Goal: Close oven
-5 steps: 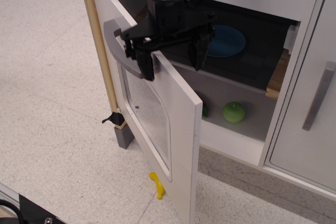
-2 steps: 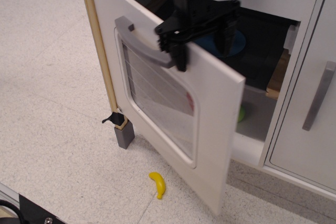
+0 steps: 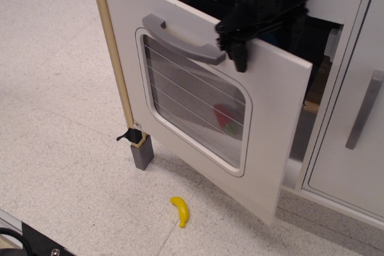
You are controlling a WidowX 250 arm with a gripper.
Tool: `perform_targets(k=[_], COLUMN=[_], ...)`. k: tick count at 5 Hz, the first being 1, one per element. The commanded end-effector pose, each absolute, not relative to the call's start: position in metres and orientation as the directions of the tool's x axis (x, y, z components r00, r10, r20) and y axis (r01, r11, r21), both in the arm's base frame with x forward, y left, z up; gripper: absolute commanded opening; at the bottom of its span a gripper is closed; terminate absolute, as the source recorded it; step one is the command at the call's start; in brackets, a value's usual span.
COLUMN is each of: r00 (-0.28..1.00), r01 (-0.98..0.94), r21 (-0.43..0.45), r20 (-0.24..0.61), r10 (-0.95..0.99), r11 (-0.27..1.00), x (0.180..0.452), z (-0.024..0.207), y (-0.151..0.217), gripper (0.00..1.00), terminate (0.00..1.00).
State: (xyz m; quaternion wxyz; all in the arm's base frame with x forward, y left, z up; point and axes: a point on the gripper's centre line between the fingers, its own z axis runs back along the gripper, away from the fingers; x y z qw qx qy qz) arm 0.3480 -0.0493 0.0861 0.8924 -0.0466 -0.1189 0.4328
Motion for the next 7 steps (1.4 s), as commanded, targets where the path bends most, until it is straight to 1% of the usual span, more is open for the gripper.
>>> perform_targets(k=[1,2,3,4,5,6,7], r00=[0.625,0.652,0.714,0.750,0.877,0.919,0.921], r01=[-0.691,-0.616,-0.541,-0.534,-0.401,-0.247,-0.163], r21=[-0.265,-0.319,-0.330,-0.252,-0.105,-0.052,-0.090], r20=[0.248,0.307,0.306,0.299,0.243,0.303,0.345], r10=[0.740,0.694,0.630,0.590,0.414,0.251,0.184], r11=[0.672,0.720,0.774,0.807,0.910,0.968,0.983], x=[0.328,0.312,0.298,0.290,0.285,0.292,0.304], z=[0.130,0.147,0.148,0.134,0.098,0.071,0.058], y=[-0.051,-0.053,-0.051,-0.042,-0.037,-0.037,-0.034], gripper=[1.00,1.00,1.00,1.00,1.00,1.00,1.00], terminate=[0.00,0.00,0.00,0.00,0.00,0.00,0.00])
